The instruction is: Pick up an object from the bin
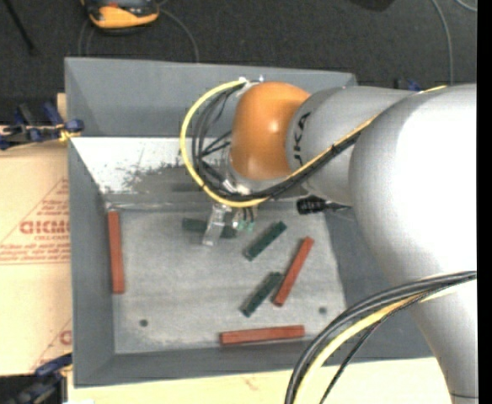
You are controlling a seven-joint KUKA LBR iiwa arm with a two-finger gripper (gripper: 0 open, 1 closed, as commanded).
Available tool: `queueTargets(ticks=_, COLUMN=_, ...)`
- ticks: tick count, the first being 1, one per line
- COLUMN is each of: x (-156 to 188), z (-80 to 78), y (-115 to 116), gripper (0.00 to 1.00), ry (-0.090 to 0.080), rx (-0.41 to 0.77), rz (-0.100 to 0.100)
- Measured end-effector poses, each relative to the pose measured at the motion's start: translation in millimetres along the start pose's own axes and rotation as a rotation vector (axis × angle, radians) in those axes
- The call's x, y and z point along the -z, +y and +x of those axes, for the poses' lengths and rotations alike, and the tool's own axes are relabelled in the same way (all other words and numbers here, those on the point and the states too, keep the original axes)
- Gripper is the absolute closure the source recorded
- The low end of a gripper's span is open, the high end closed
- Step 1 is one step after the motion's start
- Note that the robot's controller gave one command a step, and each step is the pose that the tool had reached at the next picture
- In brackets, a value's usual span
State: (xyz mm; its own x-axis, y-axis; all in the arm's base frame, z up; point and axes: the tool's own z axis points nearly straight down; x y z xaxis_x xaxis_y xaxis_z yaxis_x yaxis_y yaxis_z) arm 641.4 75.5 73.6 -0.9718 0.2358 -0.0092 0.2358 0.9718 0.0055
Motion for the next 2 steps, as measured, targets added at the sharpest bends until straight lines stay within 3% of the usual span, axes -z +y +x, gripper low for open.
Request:
queueTargets(ticks=1, x=50, z=13.4, y=-15, gripper=1.00, ry=0.011, rx=0.005, rz=0.005)
queueTargets(ticks=2, x=120, z=6.7, y=-8, gripper=1.00, ry=0.008, rx=0.008, rz=0.004)
